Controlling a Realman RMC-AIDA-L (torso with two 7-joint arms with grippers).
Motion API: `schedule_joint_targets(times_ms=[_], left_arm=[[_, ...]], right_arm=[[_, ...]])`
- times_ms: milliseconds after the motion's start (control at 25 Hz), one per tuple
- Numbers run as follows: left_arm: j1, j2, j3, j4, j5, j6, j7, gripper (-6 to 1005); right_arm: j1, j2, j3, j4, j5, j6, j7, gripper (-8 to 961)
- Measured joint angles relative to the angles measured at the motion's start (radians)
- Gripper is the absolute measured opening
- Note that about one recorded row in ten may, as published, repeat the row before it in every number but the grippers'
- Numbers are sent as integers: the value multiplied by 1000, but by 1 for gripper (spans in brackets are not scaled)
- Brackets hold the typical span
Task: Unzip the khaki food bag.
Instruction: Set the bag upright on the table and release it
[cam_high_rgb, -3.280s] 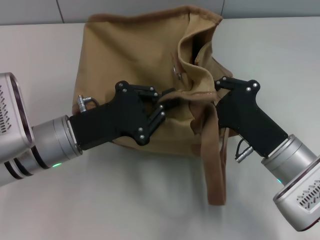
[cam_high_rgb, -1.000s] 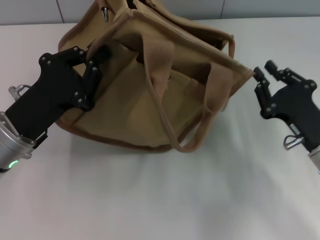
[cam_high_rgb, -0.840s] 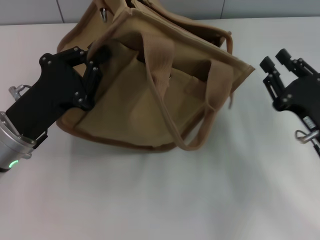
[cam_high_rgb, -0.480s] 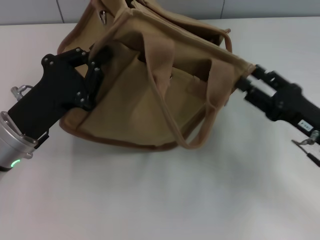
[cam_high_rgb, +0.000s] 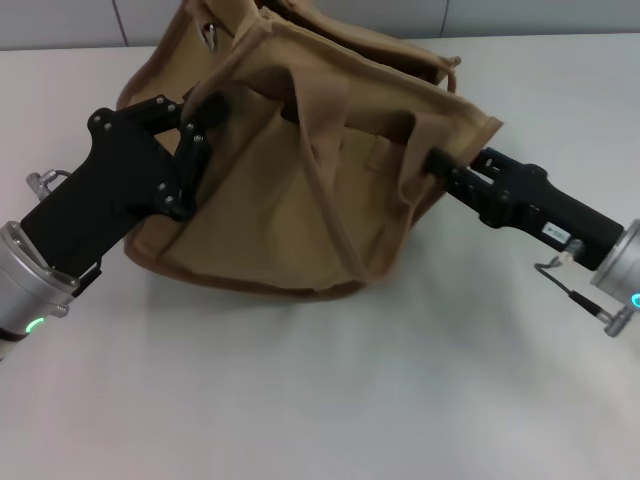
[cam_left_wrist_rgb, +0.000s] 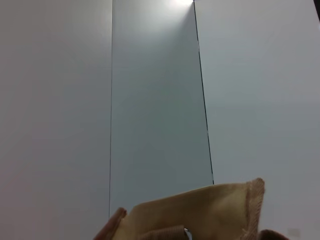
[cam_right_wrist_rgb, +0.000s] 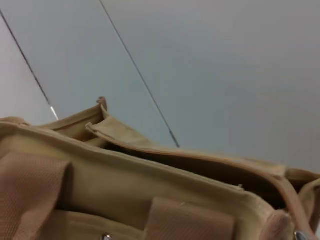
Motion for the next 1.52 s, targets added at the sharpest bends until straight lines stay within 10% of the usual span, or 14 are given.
schedule_joint_targets(times_ms=[760, 1520], left_arm=[[-20, 0, -2, -33, -2, -29, 5, 125], [42, 3, 1, -70, 27, -115, -47, 129]], right_arm=[[24, -1, 41, -8, 97, -7, -1, 22], [-40, 5, 79, 105, 371, -84, -224, 63]])
